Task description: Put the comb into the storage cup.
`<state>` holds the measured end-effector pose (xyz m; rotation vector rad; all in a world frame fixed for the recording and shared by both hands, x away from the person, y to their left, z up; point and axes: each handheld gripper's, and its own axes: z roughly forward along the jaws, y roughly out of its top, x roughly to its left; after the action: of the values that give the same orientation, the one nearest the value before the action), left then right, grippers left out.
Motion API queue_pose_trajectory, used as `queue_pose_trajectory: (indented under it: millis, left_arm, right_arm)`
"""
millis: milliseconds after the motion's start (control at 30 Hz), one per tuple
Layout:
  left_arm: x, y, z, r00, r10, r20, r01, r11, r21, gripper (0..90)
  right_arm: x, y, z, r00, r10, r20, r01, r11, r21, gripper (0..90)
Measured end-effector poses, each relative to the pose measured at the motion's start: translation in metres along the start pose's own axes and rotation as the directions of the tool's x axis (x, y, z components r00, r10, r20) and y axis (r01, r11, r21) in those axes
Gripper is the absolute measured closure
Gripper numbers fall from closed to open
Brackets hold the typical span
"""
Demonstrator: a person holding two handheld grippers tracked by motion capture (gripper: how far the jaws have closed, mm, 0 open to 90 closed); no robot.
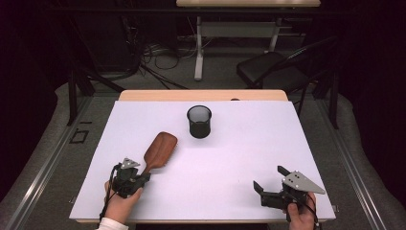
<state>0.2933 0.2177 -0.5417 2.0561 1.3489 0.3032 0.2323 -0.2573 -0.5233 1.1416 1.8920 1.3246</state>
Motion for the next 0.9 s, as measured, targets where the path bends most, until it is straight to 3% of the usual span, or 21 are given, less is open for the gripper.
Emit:
queue_pose_trajectory:
  millis: [900]
  left_arm:
    - [0.017, 0.001, -0.002, 0.9987, -0.039, -0.031, 0.039, 0.9992, -0.007, 89.9]
  right_arm:
    - [0.000, 0.000, -0.001, 1.0000, 0.000, -0.003, 0.000, 1.000, 0.006, 0.5]
